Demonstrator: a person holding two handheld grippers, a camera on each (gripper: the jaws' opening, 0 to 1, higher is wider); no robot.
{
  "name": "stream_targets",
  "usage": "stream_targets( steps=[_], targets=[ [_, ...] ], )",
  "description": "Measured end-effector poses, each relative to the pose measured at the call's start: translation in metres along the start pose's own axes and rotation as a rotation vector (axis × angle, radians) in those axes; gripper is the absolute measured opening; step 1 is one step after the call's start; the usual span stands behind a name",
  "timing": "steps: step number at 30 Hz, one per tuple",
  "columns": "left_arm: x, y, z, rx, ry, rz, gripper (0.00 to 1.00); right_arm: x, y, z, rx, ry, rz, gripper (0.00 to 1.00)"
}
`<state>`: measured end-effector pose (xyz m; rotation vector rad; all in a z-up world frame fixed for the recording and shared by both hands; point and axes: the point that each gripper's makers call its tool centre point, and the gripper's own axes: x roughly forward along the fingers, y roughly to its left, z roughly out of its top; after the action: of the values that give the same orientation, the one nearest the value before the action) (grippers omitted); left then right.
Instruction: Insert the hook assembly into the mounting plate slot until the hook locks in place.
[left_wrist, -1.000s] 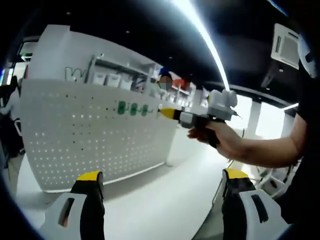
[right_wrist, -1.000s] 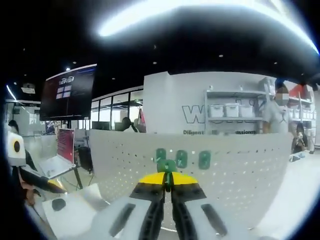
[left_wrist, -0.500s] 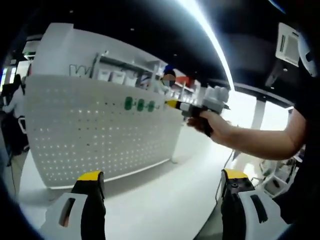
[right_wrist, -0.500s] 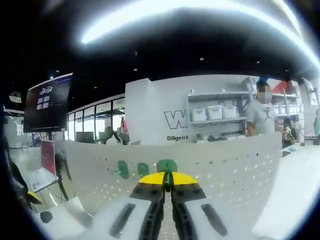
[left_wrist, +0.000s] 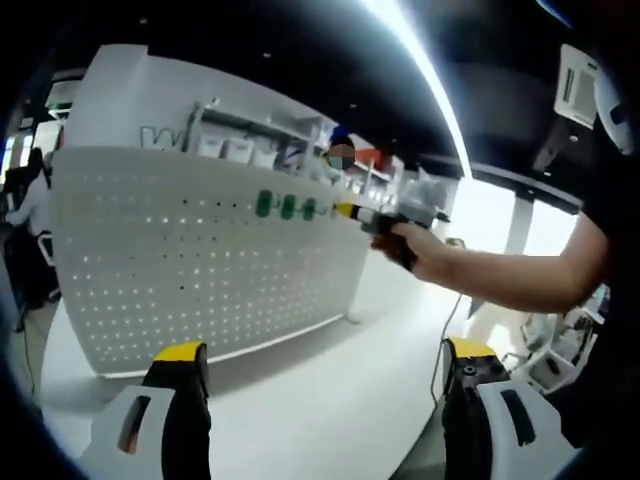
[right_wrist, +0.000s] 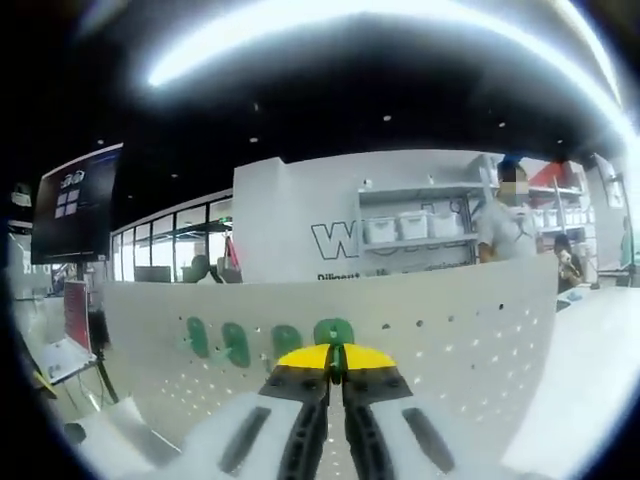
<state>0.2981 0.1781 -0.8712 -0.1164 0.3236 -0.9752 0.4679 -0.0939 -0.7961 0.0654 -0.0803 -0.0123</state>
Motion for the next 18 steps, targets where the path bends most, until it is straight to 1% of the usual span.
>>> stream_targets(
  steps=[4, 10, 15, 18],
  targets=[
    [0.001, 0.001, -0.002, -0.005, 0.007, -0.003, 0.97, 0.006, -0.002, -0.001, -0.027, -0.006, 0.002, 0.0],
    [0.001, 0.006, -0.005, -0.009, 0.012, 0.006, 0.95, 0.013, -0.008, -0.004, -0.021, -0.003, -0.003, 0.0],
    [0.001, 0.01, -0.008, -0.019, 0.02, 0.016, 0.95, 0.016, -0.008, -0.007, -0.051, 0.001, 0.0, 0.0],
    [0.0, 0.012, -0.01, -0.023, 0.023, 0.021, 0.94, 0.017, -0.012, -0.01, -0.044, 0.0, -0.005, 0.0]
  ],
)
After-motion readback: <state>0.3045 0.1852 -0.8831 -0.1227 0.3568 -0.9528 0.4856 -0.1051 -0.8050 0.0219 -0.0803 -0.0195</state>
